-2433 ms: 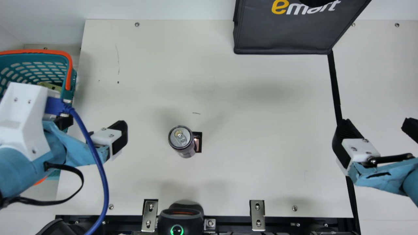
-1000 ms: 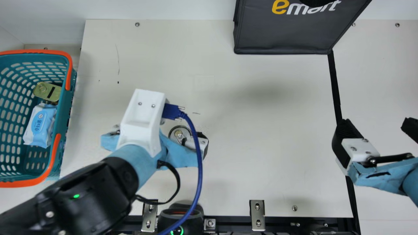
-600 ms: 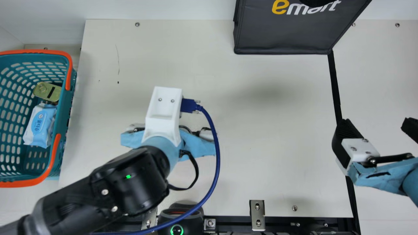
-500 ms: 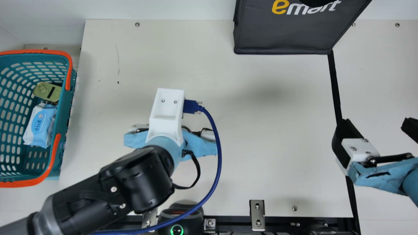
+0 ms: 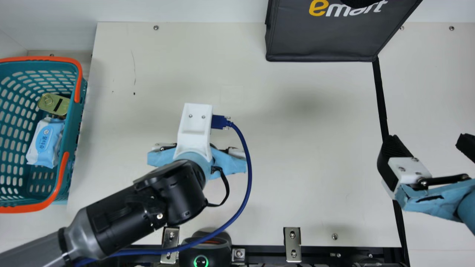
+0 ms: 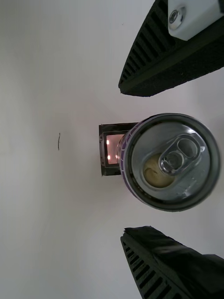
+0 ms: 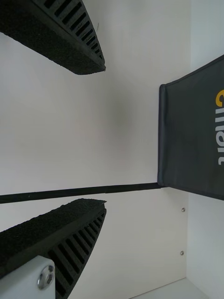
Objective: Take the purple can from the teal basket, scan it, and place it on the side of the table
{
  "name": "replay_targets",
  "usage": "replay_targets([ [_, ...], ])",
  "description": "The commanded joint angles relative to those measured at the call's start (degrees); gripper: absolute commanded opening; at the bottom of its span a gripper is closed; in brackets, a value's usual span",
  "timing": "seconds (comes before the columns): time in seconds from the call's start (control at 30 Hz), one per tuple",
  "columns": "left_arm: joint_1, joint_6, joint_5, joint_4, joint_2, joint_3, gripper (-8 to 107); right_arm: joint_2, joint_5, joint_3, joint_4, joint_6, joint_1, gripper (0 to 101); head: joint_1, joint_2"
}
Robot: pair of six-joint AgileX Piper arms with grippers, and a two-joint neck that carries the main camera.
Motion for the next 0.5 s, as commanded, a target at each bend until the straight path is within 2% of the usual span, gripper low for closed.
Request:
replay_targets([
  [0.0,0.31,0.01,-0.34,-0.2,0.16,0.24,90,0.0,0.0,0.0,0.0,0.0,0.0,95,-1.66,0.0],
  [0.1,0.72,-0.07,-0.77,-0.47,0.33,0.62,90,0.0,0.0,0.0,0.0,0.0,0.0,95,-1.66,0.0],
  [0.47,1.32,0.06,-2.44,-0.94,-0.09,1.77,17,0.0,0.0,0.0,0.0,0.0,0.0,95,-1.66,0.0],
])
